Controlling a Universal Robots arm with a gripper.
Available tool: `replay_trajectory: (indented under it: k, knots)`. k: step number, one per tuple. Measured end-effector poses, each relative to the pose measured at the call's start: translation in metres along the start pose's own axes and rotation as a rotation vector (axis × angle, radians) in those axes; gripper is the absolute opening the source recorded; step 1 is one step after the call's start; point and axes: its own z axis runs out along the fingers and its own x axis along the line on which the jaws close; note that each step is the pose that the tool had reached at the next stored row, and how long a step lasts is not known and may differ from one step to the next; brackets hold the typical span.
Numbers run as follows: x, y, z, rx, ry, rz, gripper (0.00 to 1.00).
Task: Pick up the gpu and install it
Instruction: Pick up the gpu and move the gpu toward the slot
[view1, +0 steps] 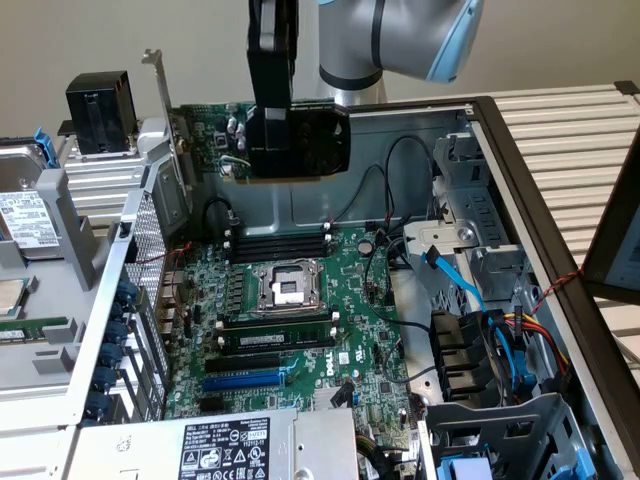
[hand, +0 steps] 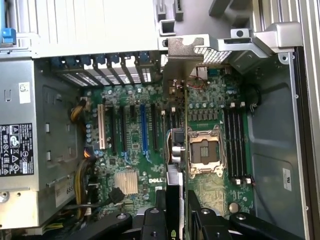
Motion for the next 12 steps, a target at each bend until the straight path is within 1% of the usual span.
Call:
replay_trajectory:
  k: [4, 8, 11, 12]
  knots:
    - [-0.0041, 0.0037, 0.0006, 0.0005, 0.0091, -0.019, 0.27]
    - [-0.0039, 0.0053, 0.0020, 0.0002, 0.0125, -0.072, 0.27]
    - [-0.0034, 0.0101, 0.0034, 0.0001, 0.0136, -0.089, 0.27]
    - [-0.0034, 0.0108, 0.0039, 0.0001, 0.0156, -0.093, 0.27]
